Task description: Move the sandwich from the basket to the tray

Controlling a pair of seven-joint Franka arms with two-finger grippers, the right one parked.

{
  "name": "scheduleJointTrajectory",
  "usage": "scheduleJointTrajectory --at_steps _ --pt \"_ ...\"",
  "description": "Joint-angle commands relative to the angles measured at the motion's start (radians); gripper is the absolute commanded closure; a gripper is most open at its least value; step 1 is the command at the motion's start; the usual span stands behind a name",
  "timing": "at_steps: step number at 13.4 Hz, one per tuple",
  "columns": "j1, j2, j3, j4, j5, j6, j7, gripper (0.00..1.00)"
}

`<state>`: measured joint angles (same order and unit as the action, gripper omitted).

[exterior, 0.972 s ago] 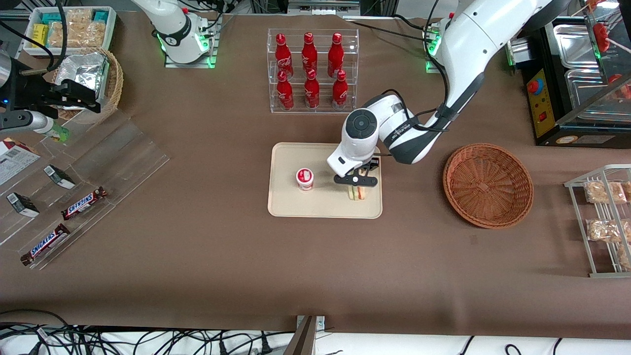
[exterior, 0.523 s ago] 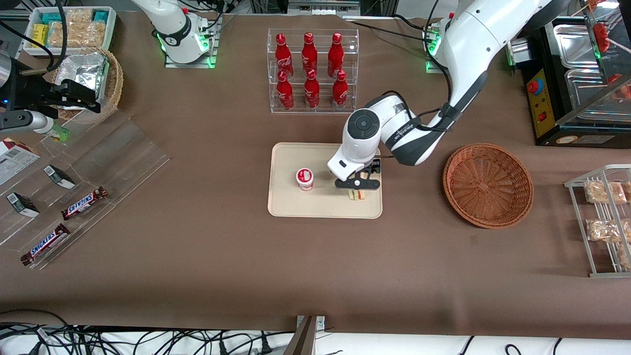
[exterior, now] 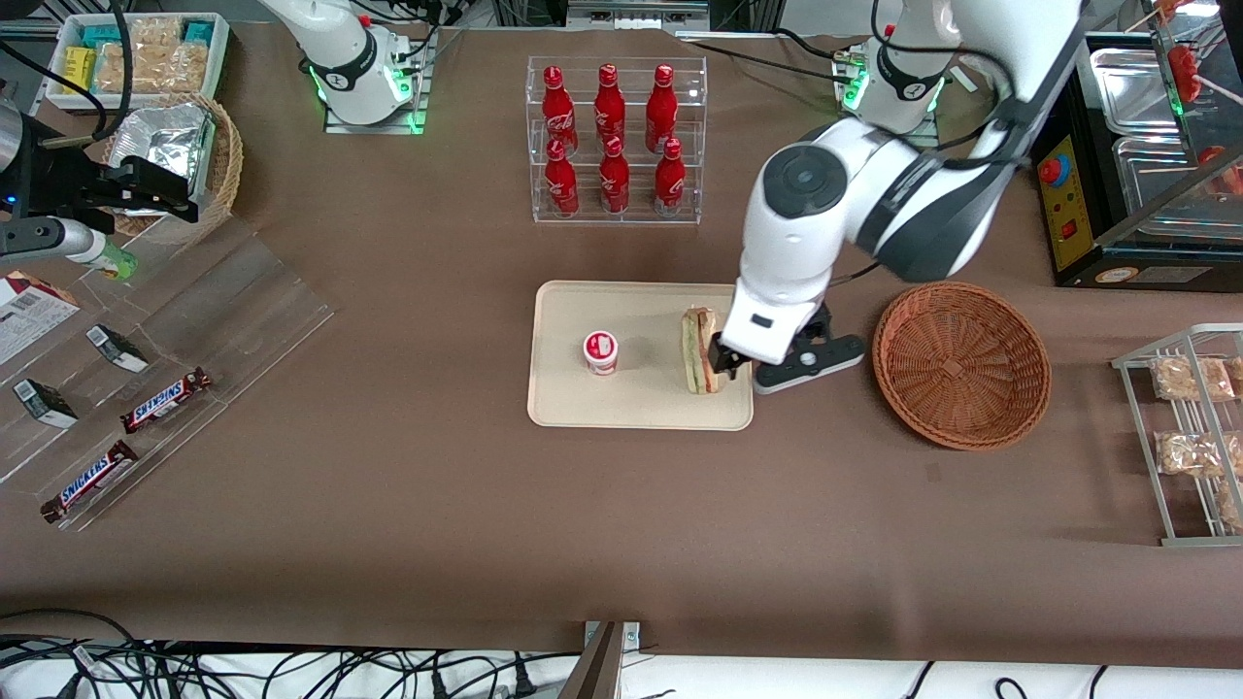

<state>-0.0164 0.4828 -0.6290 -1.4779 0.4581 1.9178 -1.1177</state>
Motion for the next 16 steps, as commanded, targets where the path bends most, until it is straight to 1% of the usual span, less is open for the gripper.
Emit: scheduleJointTrajectory --at_steps 1,2,5,6,8,9,10,11,13,14,16 --pt "0.036 -0.091 -0.008 -0.016 -0.048 -0.083 -0.011 0.00" --pt "0.044 -0.114 -0.006 -0.016 -0.074 -0.088 -0.008 0.00" --pt "0.068 -0.165 -0.008 -0.015 -0.082 -0.137 -0.005 0.00" --pt "0.087 -0.182 -0.008 -0.010 -0.097 -0.149 -0.002 0.00" --pt "0.116 -0.191 -0.006 -0.009 -0.113 -0.169 0.065 0.00" --pt "0.127 -0.210 0.008 -0.012 -0.151 -0.175 0.125 0.00" --pt "0.133 -0.242 0.055 -0.024 -0.188 -0.177 0.198 0.00" --pt "0.122 -0.269 0.127 -0.027 -0.237 -0.187 0.291 0.00" --pt "0.113 -0.314 0.239 -0.025 -0.321 -0.245 0.473 0.00" --pt "0.113 -0.332 0.291 -0.025 -0.346 -0.258 0.554 0.00" --pt "0.113 -0.355 0.363 -0.025 -0.389 -0.290 0.706 0.00"
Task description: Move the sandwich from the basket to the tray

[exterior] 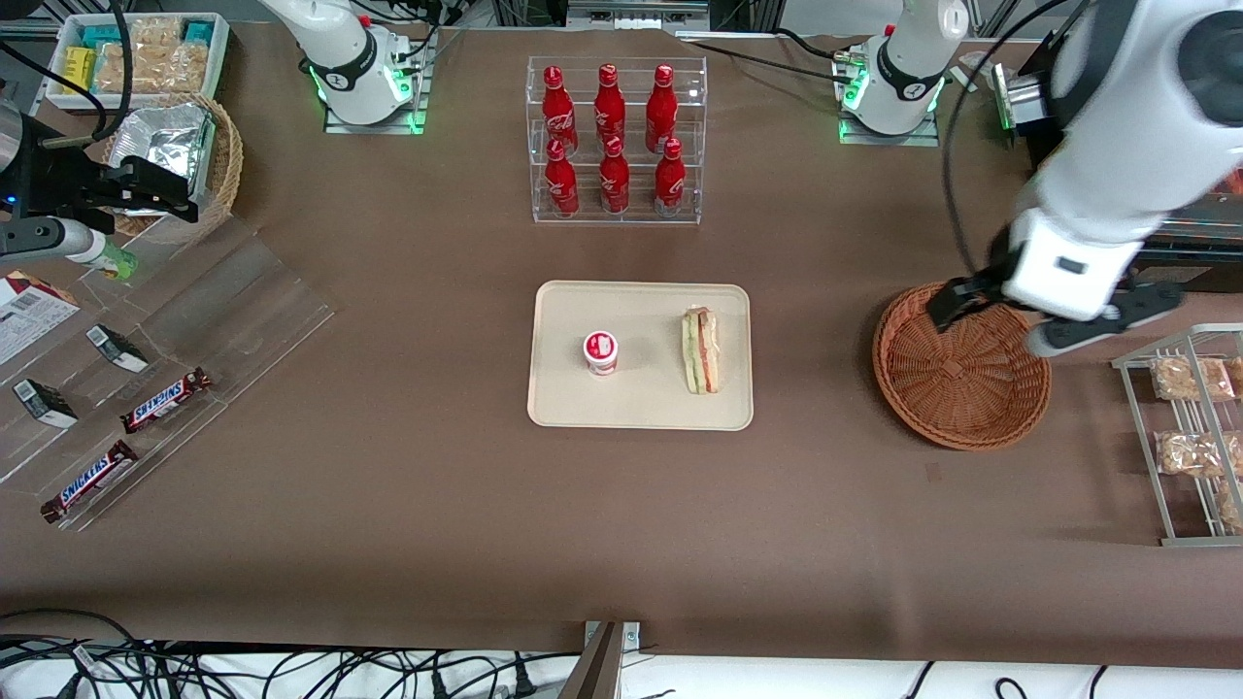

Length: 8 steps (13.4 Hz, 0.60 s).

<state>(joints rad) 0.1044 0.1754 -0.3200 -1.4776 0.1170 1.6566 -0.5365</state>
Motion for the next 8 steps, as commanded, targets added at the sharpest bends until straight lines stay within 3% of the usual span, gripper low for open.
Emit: scheduleJointTrajectory --at_steps 1,5,8 --pt "-0.008 -0.053 0.086 -0.024 -0.071 -0.040 0.209 0.00" --pt "-0.008 -0.065 0.145 -0.026 -0.108 -0.049 0.537 0.00" --pt "-0.008 -0.066 0.144 -0.026 -0.106 -0.052 0.566 0.00"
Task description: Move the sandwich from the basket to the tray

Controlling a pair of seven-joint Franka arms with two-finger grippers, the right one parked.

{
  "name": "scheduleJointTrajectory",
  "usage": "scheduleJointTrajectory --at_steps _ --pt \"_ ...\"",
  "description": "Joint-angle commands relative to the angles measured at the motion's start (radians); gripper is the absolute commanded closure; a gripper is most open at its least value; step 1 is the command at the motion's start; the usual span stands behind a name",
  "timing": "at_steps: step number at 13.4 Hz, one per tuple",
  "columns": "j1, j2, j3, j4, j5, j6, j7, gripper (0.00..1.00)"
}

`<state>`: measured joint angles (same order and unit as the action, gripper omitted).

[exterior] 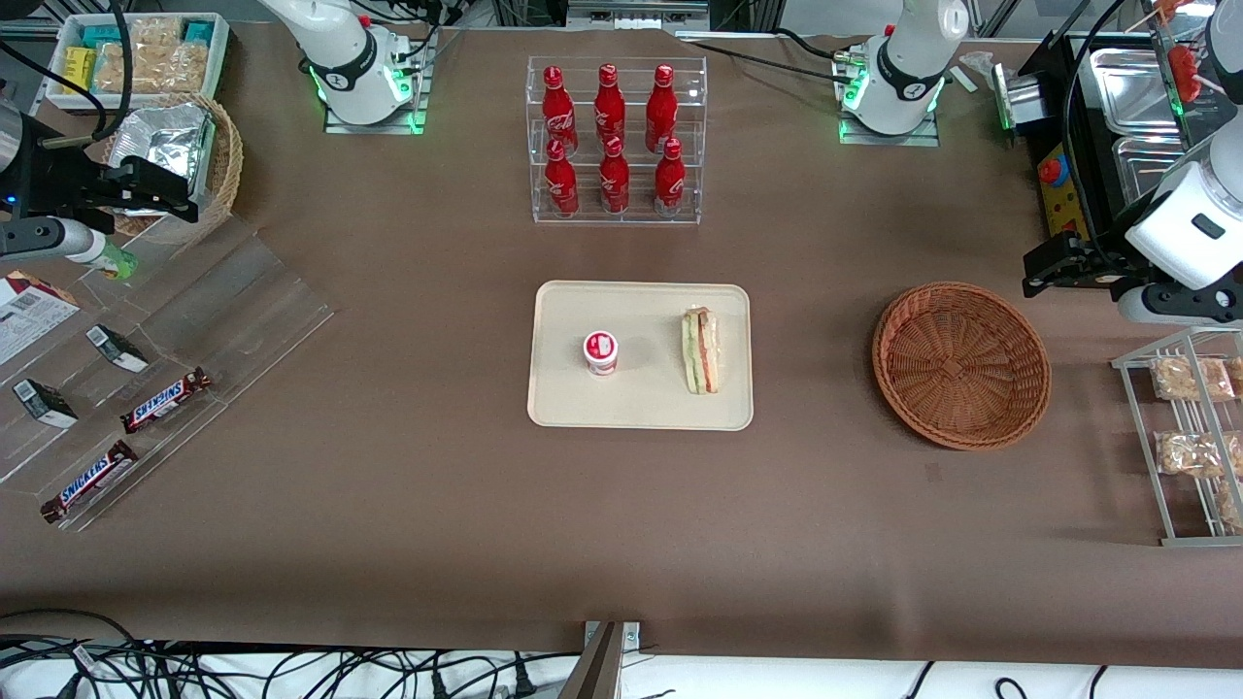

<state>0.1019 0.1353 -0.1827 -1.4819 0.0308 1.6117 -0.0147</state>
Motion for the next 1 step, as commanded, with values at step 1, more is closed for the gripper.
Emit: scheduleJointTrajectory --at_steps 1 --pt "-0.005 -0.026 0.008 -0.021 -0.020 -0.007 0.045 0.00"
